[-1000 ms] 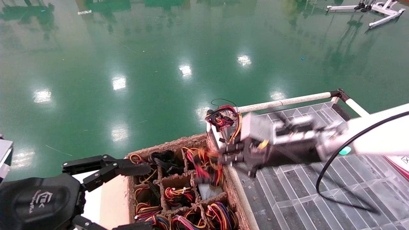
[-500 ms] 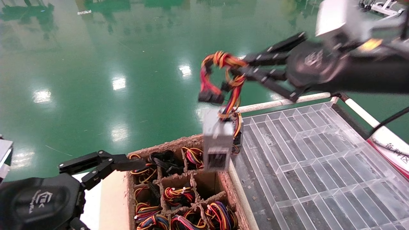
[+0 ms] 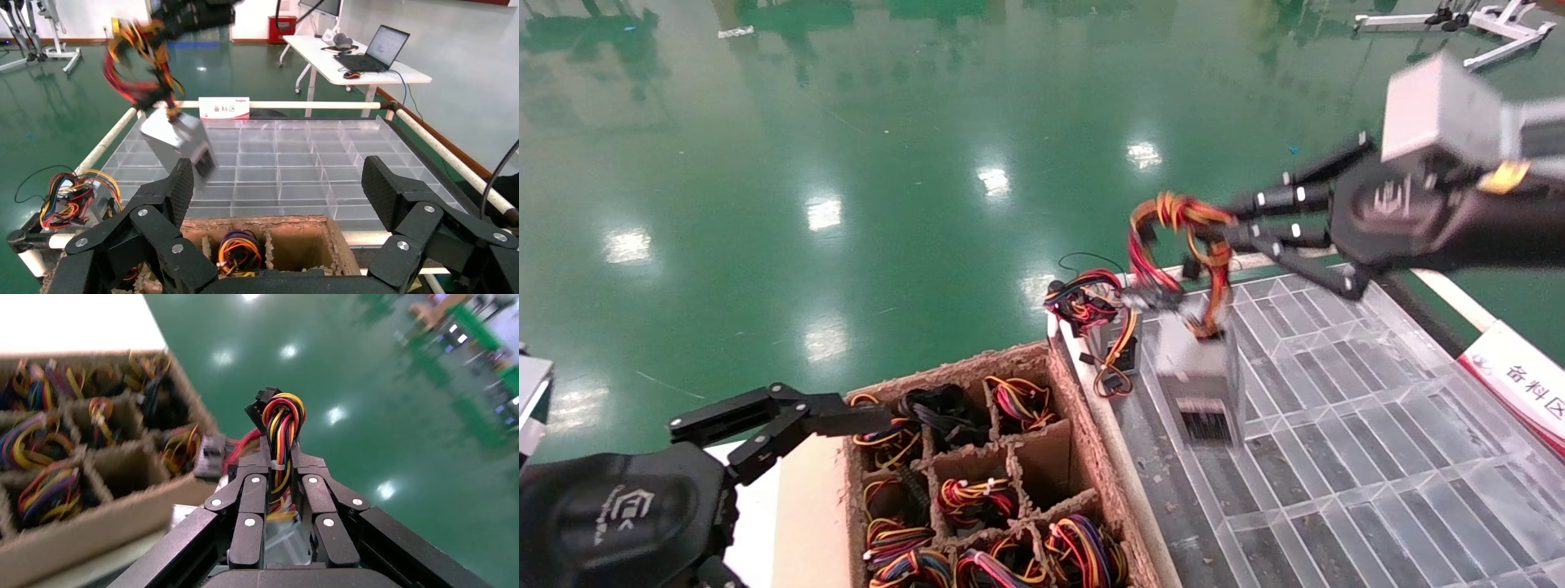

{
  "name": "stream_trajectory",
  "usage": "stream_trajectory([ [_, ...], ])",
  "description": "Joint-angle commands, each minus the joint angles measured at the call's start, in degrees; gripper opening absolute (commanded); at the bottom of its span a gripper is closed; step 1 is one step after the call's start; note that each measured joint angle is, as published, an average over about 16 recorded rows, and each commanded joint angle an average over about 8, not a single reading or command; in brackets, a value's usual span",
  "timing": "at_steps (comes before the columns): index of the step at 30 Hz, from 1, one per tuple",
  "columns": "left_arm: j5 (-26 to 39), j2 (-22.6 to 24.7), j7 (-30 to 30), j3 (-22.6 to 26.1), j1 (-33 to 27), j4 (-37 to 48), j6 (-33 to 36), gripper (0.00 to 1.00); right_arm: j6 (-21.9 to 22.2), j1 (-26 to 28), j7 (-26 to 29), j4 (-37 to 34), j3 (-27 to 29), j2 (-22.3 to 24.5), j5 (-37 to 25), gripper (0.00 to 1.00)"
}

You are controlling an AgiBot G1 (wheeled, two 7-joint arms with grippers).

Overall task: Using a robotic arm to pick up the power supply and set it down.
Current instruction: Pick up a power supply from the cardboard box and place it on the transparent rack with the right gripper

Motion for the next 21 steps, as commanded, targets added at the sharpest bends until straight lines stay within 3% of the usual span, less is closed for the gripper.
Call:
stream_trajectory([
  [1, 0.00, 0.00, 0.00, 0.00, 0.00, 0.00, 0.00, 1.00, -0.32, 0.07, -0.78, -0.80, -0.80, 0.07, -1.35, 0.00],
  [21, -0.01, 0.00, 0.00, 0.01, 0.00, 0.00, 0.00, 1.00, -0.87, 4.76, -16.10, -20.90, -7.36, -12.35, -7.66, 0.00],
])
